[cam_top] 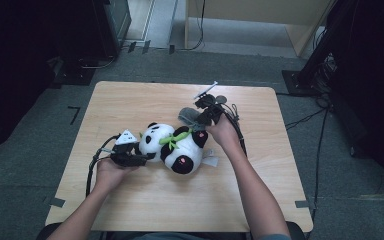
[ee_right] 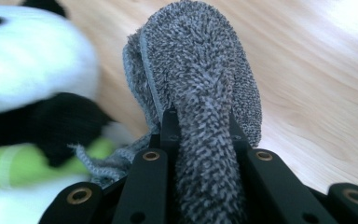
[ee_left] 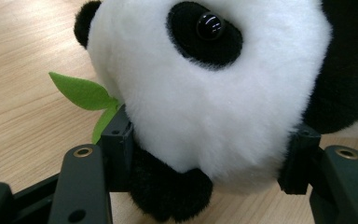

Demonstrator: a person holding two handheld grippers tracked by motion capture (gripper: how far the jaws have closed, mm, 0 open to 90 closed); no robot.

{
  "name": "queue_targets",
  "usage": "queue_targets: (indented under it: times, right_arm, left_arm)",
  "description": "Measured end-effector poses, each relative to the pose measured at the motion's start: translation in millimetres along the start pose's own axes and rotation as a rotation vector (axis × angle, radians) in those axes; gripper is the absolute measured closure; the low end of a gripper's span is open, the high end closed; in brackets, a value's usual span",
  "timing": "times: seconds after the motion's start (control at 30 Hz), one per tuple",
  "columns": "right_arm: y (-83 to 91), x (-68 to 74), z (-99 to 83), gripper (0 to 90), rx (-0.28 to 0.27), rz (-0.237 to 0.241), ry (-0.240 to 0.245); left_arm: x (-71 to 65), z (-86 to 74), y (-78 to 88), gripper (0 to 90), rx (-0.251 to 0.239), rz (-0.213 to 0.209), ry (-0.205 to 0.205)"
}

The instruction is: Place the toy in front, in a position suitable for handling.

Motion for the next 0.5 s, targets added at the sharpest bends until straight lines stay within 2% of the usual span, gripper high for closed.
queue_targets:
  times: [0.1,0.13,0.23,0.3,0.37,0.5]
  right_arm:
    - [9.5,-7.6,2.9,77.7,-0.050,0.007,-0.039]
    - [15.2,-6.8,6.3,77.7,-0.075,0.024,-0.050]
    - [32.3,3.2,20.2,77.6,-0.143,0.051,-0.043]
    - [40.6,16.9,29.6,77.5,-0.175,0.075,-0.023]
    - [45.0,36.0,39.4,77.5,-0.202,0.093,0.024]
    - [43.8,73.6,52.9,77.4,-0.225,0.150,0.081]
  left_arm:
    - [-1.6,-0.2,0.6,37.2,0.007,0.003,0.000]
    - [-2.4,-0.2,0.5,37.2,0.005,0.004,0.002]
    - [-3.5,0.0,1.1,37.0,0.004,0.003,0.001]
    - [-3.9,0.1,1.0,36.8,0.002,0.003,0.001]
    - [-4.2,0.3,1.0,36.7,-0.001,0.003,0.001]
    - [-4.0,0.7,1.0,36.6,-0.004,0.003,-0.001]
Point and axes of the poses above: each handheld gripper's, and its own axes: y roughly backward along the jaws, z roughly out of its top, x roughly to its left, the point moved 7 cm from there along -y, roughly forward along the jaws, and after that the axes turned 10 degrees about -z, right-handed, at the moved point
